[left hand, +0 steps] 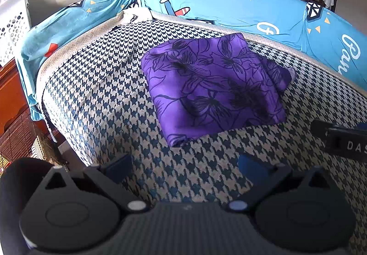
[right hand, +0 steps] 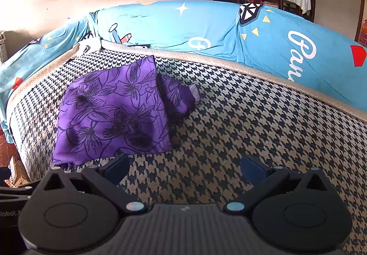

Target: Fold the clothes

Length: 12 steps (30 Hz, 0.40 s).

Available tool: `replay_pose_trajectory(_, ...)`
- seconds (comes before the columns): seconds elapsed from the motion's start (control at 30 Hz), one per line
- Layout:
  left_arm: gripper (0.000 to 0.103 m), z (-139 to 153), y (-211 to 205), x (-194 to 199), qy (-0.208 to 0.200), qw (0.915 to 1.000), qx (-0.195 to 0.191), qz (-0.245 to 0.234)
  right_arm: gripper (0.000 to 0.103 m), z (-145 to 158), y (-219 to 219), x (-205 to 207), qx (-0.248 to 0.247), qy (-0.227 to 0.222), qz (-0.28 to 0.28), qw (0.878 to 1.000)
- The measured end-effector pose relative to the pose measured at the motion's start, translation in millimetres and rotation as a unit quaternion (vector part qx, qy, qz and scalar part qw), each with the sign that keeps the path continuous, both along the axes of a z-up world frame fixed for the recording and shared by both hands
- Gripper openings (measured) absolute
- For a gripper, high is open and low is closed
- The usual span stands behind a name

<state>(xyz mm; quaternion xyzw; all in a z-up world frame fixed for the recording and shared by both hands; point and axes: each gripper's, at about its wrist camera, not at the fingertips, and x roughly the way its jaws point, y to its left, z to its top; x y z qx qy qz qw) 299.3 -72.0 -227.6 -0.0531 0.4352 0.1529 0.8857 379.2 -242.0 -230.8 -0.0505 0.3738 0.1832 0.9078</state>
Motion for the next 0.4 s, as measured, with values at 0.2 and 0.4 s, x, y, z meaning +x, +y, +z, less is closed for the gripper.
replay_pose_trajectory(0.2,0.103,-1.0,1.7,0.1,0.003,1.0,-0.003,0.003,0.103,-0.5,1.4,-0.2,-0.004,-0.001,0.002,1.0)
replay_pose_trajectory(0.4,0.103,-0.3,0.7,-0.3,0.0,1.0,-0.001,0.002,0.103,-1.5,2.6,-0.4,-0.008,0.0,0.003,1.0)
